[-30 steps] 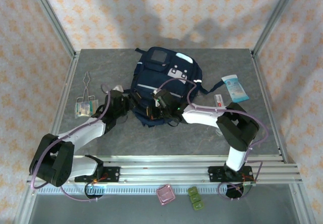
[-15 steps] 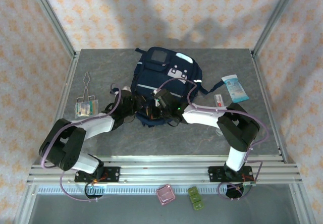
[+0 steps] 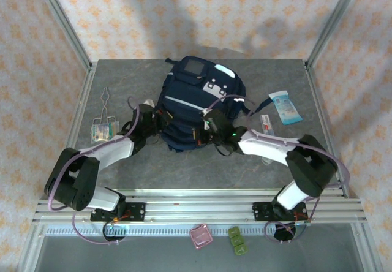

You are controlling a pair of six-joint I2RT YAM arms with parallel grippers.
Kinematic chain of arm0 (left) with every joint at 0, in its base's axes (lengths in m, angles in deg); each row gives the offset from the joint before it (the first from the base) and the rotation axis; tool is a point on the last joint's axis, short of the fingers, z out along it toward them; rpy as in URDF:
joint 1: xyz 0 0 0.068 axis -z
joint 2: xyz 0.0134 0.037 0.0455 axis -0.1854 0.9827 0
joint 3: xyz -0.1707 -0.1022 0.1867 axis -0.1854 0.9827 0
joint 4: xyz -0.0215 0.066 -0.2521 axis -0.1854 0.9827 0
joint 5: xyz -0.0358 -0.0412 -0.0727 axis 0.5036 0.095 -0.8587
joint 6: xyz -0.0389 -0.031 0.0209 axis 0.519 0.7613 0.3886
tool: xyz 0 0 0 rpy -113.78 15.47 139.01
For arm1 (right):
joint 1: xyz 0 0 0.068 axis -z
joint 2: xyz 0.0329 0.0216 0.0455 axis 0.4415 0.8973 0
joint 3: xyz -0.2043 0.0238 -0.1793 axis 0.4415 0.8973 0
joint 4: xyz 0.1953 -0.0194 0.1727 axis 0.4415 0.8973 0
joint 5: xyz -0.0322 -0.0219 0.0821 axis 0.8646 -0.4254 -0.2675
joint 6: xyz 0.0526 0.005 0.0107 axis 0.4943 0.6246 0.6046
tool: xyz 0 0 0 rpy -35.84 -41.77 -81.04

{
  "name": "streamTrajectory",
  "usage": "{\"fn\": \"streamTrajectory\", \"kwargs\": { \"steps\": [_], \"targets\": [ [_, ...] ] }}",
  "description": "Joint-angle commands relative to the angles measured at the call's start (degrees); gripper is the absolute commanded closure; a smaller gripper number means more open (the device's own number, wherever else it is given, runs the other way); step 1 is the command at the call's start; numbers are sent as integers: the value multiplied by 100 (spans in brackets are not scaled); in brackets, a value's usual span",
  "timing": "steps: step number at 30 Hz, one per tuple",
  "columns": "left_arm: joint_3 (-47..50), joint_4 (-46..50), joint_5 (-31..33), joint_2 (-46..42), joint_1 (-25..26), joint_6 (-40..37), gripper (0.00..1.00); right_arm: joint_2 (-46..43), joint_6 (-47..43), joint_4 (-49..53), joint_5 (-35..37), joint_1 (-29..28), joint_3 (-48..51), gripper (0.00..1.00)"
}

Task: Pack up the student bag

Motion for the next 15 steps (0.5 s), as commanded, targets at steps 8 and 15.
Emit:
{"fn": "streamTrajectory", "kwargs": {
  "steps": [8, 15],
  "targets": [
    [-512, 107, 128, 66, -537, -558, 100, -851, -274, 478, 328, 634, 679, 100],
    [-1392, 377, 158, 758, -627, -955, 100, -518, -139, 294, 191, -194, 79, 100]
  ]
}}
